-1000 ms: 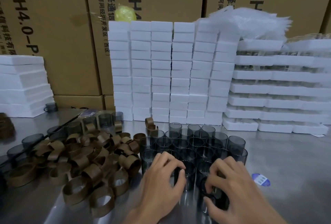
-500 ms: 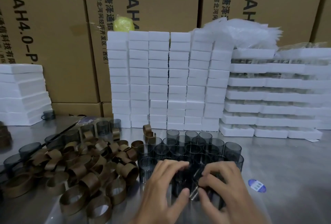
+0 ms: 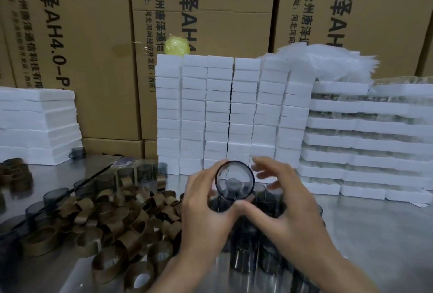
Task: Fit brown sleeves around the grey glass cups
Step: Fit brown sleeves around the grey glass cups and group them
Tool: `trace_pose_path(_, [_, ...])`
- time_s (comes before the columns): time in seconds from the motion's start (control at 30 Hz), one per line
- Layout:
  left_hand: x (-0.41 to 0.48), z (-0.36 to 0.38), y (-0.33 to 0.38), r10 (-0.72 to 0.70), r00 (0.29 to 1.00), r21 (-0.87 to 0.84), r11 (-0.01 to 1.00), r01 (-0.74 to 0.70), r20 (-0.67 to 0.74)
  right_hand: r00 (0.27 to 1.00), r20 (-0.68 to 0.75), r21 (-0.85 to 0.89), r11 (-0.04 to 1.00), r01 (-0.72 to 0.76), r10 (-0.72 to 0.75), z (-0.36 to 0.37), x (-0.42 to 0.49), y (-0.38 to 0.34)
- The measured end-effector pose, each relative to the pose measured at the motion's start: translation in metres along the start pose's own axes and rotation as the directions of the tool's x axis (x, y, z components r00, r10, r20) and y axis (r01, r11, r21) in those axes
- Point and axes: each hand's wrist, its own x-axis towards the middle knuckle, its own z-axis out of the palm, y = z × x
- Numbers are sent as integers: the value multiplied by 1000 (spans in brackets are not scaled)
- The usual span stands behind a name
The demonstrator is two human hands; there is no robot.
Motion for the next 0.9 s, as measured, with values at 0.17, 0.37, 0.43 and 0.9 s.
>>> trace_pose_path(0.17, [79,2,46,86,996,-19,996,-86,12,990,-139,191,981,45,-18,-14,62,-27])
trace_pose_path(0.37, [100,14,61,140,990,-107,984,-139,3,970,-239,238,966,103,-45,-15,82,-29])
trace_pose_path(0.43, [102,14,57,162,987,-91,983,-160,15,972,-228,199,974,107,-60,-16,83,-24])
trace_pose_path(0.9, [106,-4,49,271,930,87,950,-300,250,974,50,378,899,-222,220,-26,87,16])
